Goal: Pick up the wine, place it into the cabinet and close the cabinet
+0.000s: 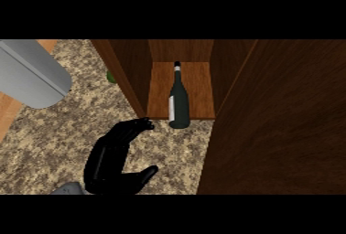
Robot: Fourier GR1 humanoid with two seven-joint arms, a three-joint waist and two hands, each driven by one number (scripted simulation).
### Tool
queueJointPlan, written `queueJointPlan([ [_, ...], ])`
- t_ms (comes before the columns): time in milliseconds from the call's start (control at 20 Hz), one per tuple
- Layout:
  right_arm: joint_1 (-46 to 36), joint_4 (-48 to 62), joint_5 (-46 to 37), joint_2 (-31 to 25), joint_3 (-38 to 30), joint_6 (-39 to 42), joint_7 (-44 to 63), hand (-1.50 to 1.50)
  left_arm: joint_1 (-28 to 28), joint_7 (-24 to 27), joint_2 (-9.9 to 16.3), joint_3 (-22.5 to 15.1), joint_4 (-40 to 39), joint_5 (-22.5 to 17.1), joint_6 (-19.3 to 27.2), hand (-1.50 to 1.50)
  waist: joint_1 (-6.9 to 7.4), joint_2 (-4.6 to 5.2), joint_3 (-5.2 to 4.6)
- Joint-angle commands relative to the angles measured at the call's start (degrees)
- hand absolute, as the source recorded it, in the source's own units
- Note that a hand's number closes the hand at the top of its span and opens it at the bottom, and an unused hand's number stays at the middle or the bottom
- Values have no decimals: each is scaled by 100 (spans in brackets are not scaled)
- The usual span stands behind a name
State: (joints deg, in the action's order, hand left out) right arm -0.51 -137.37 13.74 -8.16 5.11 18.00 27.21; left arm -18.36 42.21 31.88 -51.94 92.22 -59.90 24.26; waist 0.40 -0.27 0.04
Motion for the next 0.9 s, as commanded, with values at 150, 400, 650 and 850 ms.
queueJointPlan([
  [150, 176, -511, 493, 46, 800, 153, 620, 150, 1126, 146, 1182, 349, 1003, 14, -725, 150, 56, -6, -11],
  [400, 561, -998, 504, 176, 1522, 159, 759, 150, 1510, -49, 1762, 967, 1372, -296, -919, 150, -9, -9, -8],
  [650, 133, -776, -461, 701, 3067, -299, 1114, 150, 2095, 297, 2215, 1537, 1339, -479, -1518, -150, 11, -17, -18],
  [850, -428, -400, -886, 808, 3990, -1112, 1247, 150, 2872, 741, 2429, 1781, 1314, -616, -1959, -150, 79, -39, -26],
])
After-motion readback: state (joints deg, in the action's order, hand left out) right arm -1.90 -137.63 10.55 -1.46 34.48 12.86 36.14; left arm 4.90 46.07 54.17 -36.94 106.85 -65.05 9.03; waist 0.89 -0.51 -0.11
